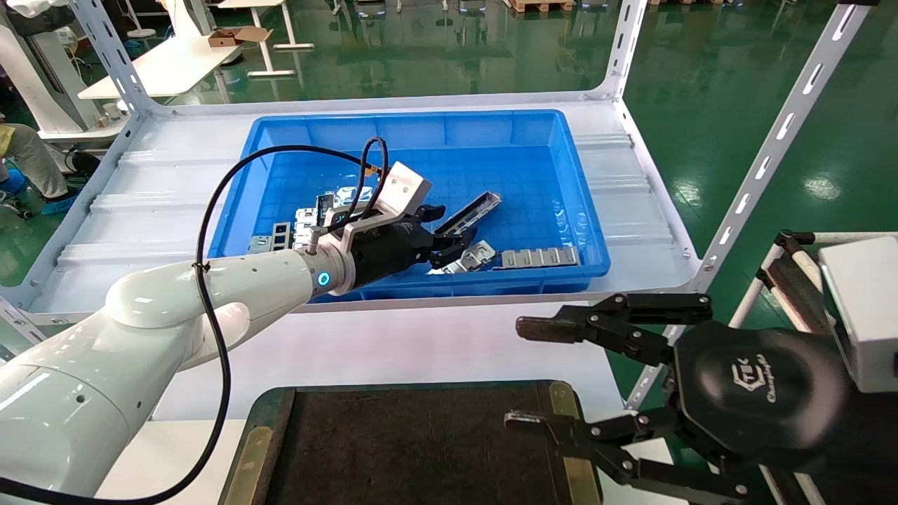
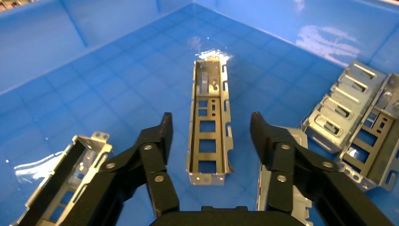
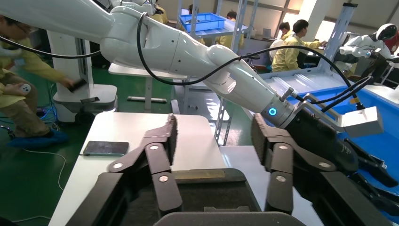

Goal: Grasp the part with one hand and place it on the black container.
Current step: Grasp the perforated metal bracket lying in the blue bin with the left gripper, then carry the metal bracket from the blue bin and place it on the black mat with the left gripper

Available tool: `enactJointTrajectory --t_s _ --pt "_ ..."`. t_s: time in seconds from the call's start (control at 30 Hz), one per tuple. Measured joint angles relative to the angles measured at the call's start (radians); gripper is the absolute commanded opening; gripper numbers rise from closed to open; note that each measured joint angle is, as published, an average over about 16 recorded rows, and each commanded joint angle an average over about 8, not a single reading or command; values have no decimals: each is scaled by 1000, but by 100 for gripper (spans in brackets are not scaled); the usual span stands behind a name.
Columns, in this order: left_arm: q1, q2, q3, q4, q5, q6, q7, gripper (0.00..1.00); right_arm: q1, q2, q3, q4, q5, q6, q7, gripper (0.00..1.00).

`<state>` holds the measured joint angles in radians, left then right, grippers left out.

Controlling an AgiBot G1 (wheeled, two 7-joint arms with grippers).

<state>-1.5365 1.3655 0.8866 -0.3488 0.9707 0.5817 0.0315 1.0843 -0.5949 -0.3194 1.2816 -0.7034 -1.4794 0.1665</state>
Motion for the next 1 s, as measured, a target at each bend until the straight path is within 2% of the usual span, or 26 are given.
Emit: enactJointTrajectory --t_s 0.67,1.0 --pt "-16 -4 82 9 -127 -18 31 0 0 0 -1 0 0 0 0 0" --pt "-55 -20 74 16 -206 82 73 0 0 0 -1 0 1 0 -1 0"
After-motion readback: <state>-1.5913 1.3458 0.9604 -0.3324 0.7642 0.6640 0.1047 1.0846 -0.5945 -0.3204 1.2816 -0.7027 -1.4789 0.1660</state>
